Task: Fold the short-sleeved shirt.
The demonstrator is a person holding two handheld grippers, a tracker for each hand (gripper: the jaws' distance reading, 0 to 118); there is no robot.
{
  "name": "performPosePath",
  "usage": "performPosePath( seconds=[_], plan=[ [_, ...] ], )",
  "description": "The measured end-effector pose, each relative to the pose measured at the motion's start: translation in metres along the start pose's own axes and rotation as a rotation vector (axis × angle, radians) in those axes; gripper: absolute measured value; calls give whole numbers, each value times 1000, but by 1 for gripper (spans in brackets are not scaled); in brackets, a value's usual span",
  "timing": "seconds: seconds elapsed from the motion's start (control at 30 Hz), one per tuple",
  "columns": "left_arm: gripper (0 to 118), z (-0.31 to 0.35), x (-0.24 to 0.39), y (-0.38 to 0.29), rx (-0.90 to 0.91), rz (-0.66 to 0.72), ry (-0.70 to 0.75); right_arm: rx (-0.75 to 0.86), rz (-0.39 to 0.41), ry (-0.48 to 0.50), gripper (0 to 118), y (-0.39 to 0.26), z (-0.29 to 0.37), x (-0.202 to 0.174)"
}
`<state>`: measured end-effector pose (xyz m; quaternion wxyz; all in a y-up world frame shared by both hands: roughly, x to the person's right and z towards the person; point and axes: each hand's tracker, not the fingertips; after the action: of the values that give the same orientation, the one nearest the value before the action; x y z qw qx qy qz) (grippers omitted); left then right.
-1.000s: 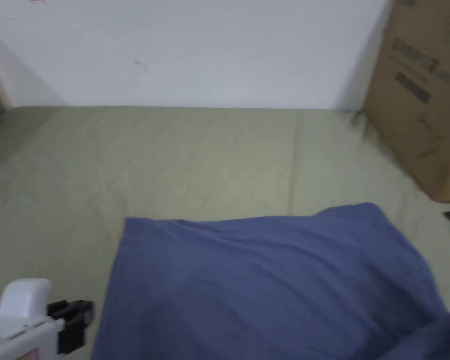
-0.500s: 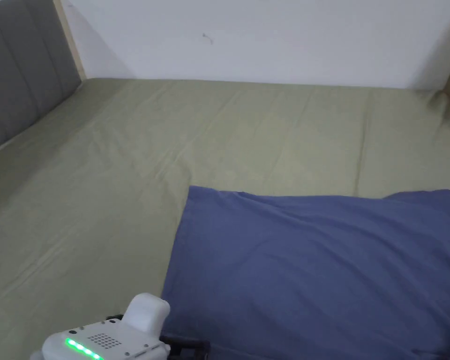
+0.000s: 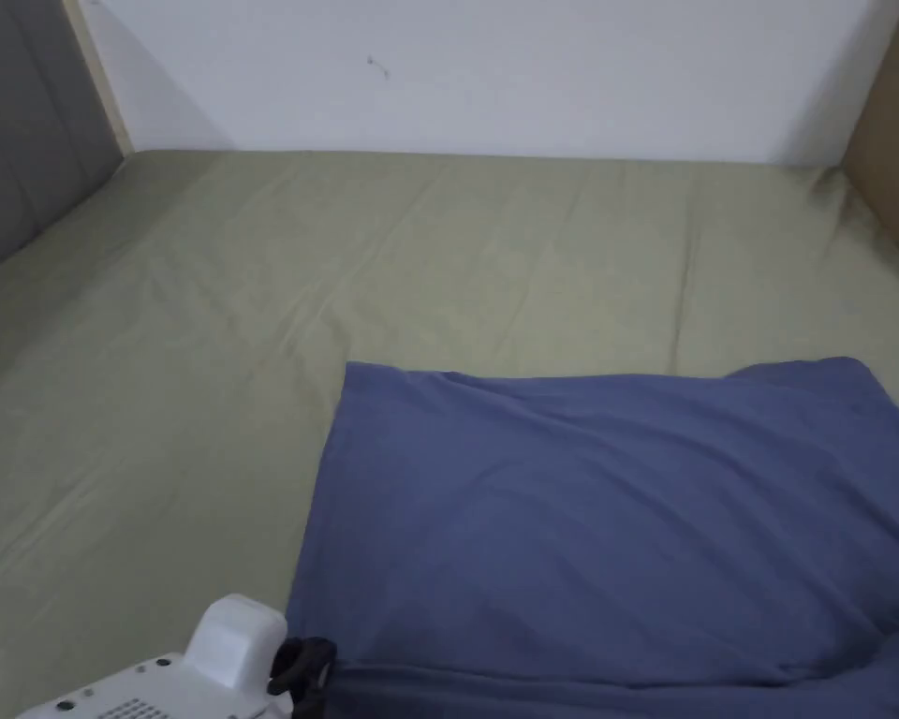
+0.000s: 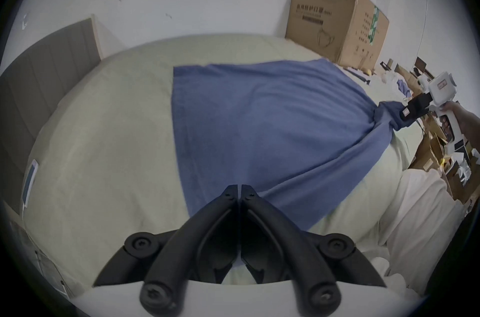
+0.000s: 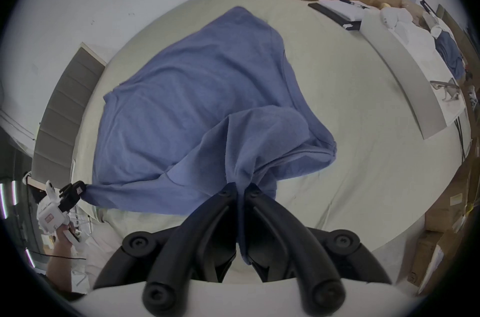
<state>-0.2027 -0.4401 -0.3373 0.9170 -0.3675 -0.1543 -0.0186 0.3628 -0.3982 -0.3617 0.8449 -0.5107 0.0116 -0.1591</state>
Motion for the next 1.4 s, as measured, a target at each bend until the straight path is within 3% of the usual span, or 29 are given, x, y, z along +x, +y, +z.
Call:
performPosePath(
  seconds=[0.23,0.43,0.67,0.83,0.87,0.9,0.93,0.97,1.0,1.03,1.07,1.2,1.4],
  plan=[
    [0,37,0,31,151,33,4,105,-34,23,5,0,46,11],
    [0,-28,-17,100,156,-19,58,176,-18,20,5,65,40,12],
    [0,-136,-50,164,85,98,107,176,-22,0,5,183,-36,7],
    [0,-186,-59,174,-27,153,143,167,-55,-64,6,221,-122,-3],
    [6,-192,-60,173,-31,162,146,182,-82,-77,6,221,-133,-3],
    [24,-193,-60,172,-24,170,148,184,-110,-88,6,219,-142,-4],
    [66,-192,-62,170,-23,173,159,185,-127,-95,16,216,-146,-5],
    [96,-191,-62,169,-25,181,167,201,-132,-94,37,213,-149,-5],
    [112,-187,-61,167,-12,187,179,212,-123,-88,64,209,-148,-5],
    [115,-180,-60,165,28,192,186,229,-111,-97,100,203,-143,-6],
    [115,-168,-61,163,62,204,177,256,-96,-108,116,196,-136,-7],
    [115,-112,-50,156,136,245,97,403,-43,-52,113,164,-83,-13],
    [110,14,0,107,441,256,102,756,21,62,108,48,25,-33]
  ],
)
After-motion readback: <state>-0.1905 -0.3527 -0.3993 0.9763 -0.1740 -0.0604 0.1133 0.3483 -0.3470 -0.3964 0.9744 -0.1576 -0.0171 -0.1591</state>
